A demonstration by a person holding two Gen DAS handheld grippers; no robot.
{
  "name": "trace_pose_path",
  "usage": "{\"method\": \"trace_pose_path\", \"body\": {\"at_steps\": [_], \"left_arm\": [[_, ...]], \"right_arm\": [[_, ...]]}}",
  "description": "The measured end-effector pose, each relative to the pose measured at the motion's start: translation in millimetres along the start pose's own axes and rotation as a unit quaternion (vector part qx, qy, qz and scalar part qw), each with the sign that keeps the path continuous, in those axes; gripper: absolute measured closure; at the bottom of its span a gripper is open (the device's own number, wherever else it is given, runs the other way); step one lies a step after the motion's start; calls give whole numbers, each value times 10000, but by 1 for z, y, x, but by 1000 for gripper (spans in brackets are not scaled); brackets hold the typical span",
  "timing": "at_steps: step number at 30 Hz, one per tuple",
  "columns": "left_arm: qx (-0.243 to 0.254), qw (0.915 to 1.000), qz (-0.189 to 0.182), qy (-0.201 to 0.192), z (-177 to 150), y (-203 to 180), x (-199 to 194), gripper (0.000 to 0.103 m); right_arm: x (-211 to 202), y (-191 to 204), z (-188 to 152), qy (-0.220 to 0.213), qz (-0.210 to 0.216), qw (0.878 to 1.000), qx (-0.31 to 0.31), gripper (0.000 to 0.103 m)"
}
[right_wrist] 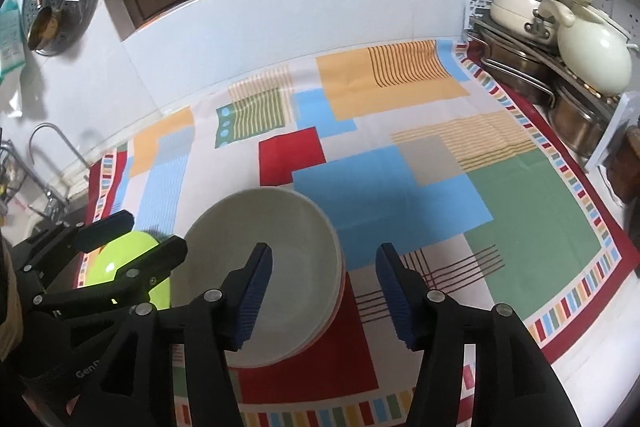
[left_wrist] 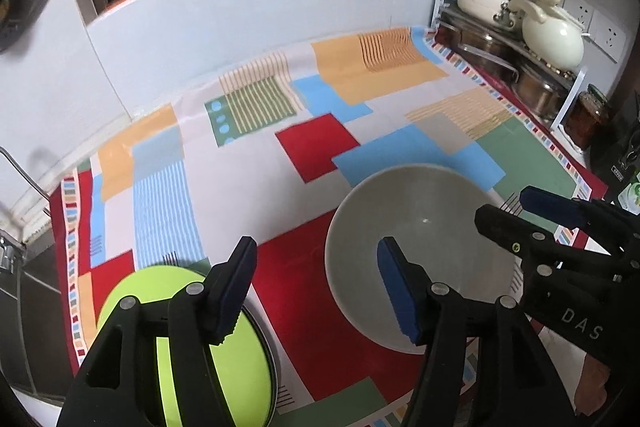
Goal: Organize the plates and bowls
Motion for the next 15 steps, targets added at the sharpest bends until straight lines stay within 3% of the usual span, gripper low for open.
{"method": "trace_pose_path", "body": {"at_steps": [6,15], "left_arm": [[-151,9987,-113,470,-16,3,30,43],[-554,9889,-913,1034,-31,-15,64,55]], "right_arm": [[24,-10,-9,352,-144,9991,206,48],[60,-16,-27,1007,150,9932,570,49]]}}
Point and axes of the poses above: each gripper's, at about its wrist camera, not at the fingertips, and x roughly the way its jaws point, y to its left, z to its top, the point moved 9 cm from there along x, roughly the way its jaws point, and after that the axes turned 6 degrees about x, right-handed, at the moved point
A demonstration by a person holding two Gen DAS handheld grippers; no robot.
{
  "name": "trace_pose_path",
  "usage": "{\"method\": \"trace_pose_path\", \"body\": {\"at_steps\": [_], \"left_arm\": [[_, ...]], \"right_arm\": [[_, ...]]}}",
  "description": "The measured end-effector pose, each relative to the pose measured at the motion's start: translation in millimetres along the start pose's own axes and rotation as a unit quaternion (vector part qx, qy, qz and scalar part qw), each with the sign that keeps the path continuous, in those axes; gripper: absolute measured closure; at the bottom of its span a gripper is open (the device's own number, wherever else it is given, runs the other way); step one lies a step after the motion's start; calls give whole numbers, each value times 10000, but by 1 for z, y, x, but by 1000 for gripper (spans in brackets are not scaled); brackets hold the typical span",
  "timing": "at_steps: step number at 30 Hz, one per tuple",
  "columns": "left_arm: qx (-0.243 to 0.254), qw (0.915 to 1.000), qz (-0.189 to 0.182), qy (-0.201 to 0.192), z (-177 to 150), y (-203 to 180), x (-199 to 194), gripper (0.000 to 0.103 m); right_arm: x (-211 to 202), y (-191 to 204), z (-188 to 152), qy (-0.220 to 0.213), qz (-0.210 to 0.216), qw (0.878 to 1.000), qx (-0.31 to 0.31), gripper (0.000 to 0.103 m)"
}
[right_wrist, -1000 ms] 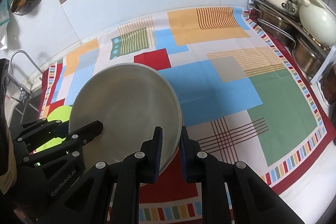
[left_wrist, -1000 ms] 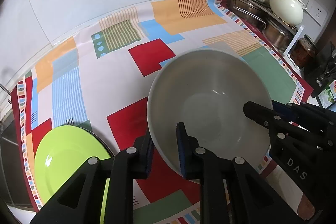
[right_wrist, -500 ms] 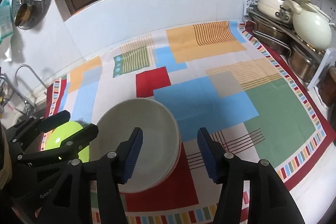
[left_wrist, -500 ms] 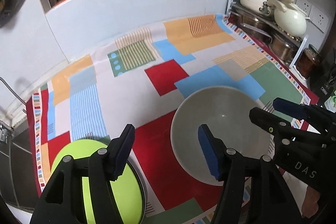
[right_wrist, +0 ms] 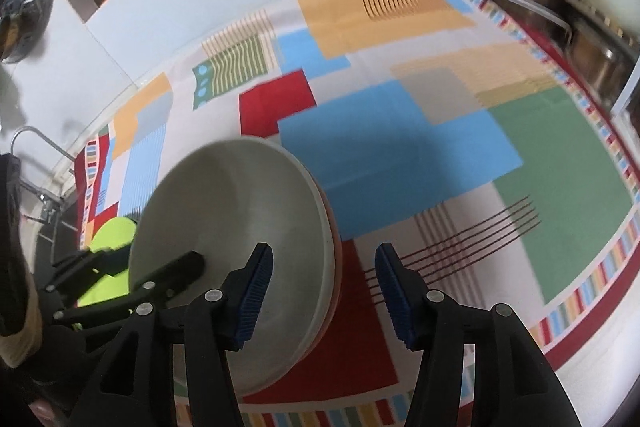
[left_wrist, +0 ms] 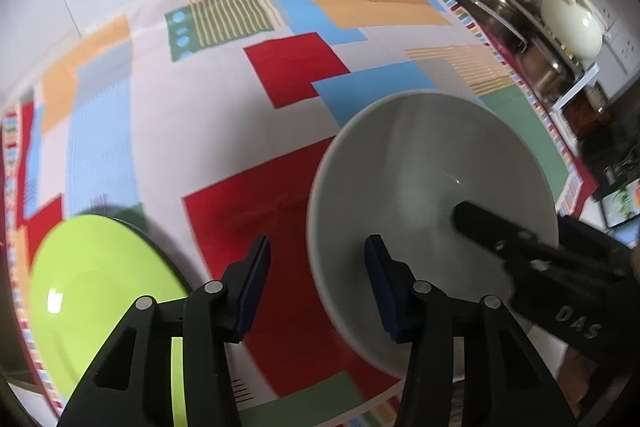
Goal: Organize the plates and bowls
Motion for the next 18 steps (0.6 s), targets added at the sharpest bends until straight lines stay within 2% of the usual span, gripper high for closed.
{"method": "trace_pose_path", "body": {"at_steps": [6,10,18], "left_arm": [[-173,9997,-159,35,3,-4,3,62],[-344,9987,-347,109,4,-7,4,72],[-672,9972,-235,208,5,-6,5,73]], "right_arm": [[11,2,-4,211,176,9996,106,56],[11,5,-5,296,240,9992,141,63],[13,6,-3,506,130,9982,278,64]]}}
Point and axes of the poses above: each gripper's, at about its wrist camera, not at the fingertips, and x roughly the way its jaws point, y to its left, z to its top, the point moved 9 cm from there along x, roughly the way its jaws point, and after that the axes turned 6 degrees about x, right-handed, at the moved point
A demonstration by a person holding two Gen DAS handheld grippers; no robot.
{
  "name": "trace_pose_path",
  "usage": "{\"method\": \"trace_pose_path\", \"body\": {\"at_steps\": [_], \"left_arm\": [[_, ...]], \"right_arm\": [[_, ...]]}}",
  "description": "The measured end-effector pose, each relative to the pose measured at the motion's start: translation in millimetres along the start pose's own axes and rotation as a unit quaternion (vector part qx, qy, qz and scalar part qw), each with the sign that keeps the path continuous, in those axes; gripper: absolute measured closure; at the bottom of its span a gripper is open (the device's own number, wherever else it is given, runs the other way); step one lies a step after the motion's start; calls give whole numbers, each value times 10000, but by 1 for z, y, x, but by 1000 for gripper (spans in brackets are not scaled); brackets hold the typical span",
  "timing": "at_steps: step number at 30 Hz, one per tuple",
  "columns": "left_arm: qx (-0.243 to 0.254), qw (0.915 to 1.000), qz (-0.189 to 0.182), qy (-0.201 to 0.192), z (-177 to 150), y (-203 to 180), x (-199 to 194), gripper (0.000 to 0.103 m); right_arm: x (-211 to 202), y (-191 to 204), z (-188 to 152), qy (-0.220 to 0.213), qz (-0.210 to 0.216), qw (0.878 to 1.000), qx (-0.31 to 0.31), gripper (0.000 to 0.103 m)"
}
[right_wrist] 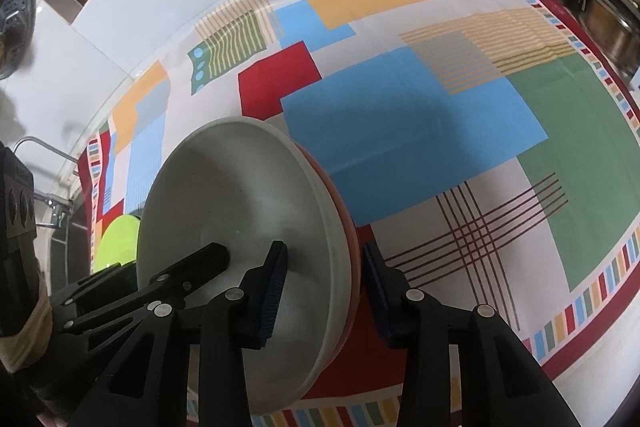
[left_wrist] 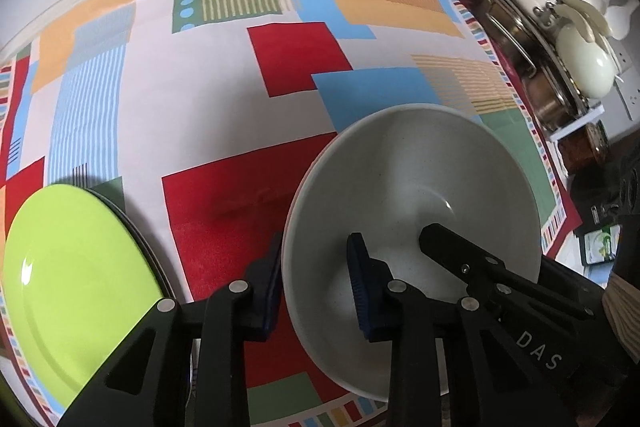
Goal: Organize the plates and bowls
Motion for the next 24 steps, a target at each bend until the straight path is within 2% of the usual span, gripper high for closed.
{"method": "trace_pose_path", "body": {"at_steps": [6,12,24], "left_arm": [[-159,9997,162,-23,-2,-2,-4,73],[-376,9982,384,-267,-6,0,-22,73],[-625,9906,650,-1025,-20,27,-87,73]], "right_arm": [[0,-2,2,125,75,9999,15,64],[-9,6,1,83,271,9993,-258,64],[-44,58,-8,-311,604,9943,-827,64]]}}
Point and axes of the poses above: each gripper's, at about its wrist camera, not at the fingertips, and x roughly the way its jaws point, y to its left, z to its top, the point moved 9 cm from there along x, roughly the way its jaws point, and after that the axes turned 6 degrees about x, right-handed, at the moved point
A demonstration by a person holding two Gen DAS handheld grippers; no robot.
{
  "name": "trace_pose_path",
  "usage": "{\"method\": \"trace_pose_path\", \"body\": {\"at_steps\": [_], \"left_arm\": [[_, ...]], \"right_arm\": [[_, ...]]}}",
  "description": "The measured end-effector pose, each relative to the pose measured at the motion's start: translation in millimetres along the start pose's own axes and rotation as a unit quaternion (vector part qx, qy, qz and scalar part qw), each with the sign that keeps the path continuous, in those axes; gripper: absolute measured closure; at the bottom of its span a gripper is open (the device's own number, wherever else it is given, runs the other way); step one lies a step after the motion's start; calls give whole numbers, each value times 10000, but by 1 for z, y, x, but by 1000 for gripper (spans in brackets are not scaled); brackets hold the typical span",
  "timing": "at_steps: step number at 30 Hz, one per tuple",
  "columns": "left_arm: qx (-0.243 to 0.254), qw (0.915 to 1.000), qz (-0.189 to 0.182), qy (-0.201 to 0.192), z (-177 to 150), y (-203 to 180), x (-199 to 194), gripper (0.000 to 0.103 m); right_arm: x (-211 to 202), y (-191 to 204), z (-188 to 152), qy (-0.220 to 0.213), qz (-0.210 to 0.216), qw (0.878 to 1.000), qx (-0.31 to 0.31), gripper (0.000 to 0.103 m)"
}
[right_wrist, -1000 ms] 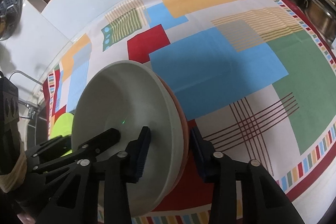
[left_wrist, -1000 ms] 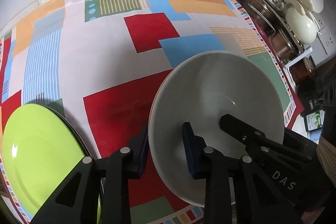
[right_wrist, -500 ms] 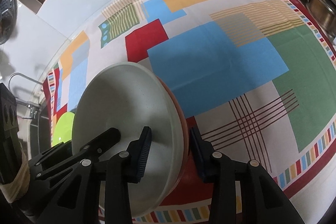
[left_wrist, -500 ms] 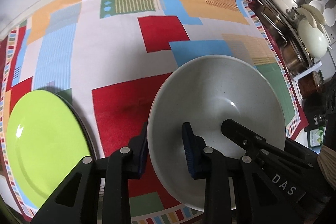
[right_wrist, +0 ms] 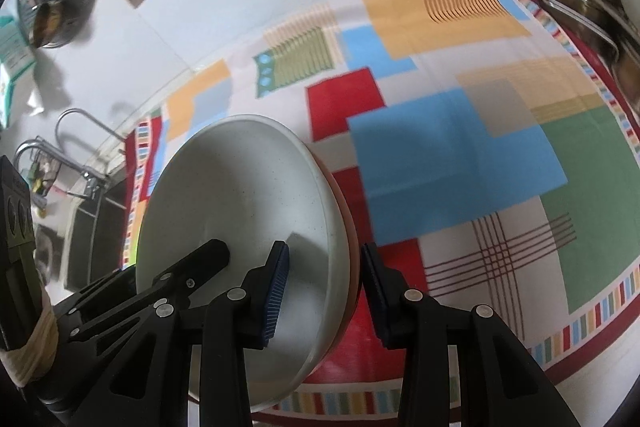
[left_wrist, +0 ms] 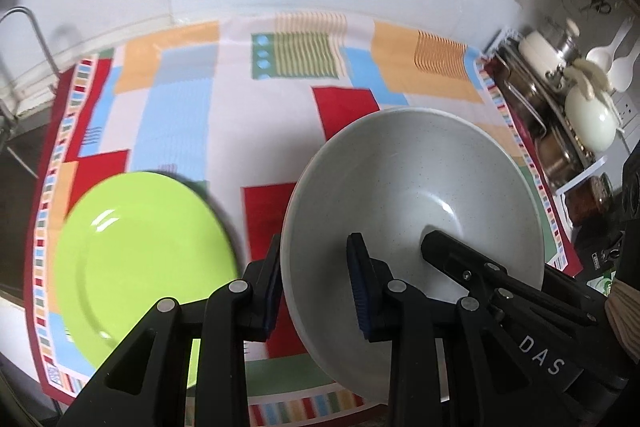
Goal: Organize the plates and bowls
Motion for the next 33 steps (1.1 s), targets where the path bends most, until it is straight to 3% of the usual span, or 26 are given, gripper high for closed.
{"method": "trace_pose_path", "body": {"at_steps": [11,17,23,33], "left_arm": [[-311,9989,214,-281,-20,82,-48,73],[-512,9976,387,-249,-42,128,-61,73],[-721,9964,444,-92,-60,162,-57,73],[-858,9950,461,213,-73,190,-31,73]], "right_arm": [[-3,90,-24,-158,232,9987,-426,64],[11,134,-44,-3,401,9972,-638,64],[33,165,-63,188,418,9954,-836,65],[73,178,-78,558,366,9941,-852,65]]}}
Point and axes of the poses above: each gripper's, at about its wrist camera, not at the fingertips, and x roughly the way its jaws point, y to its left, z to its top, the point moved 9 cm from there along x, roughly the way its jaws point, and after that the axes turned 6 degrees about x, right-handed, at the moved point
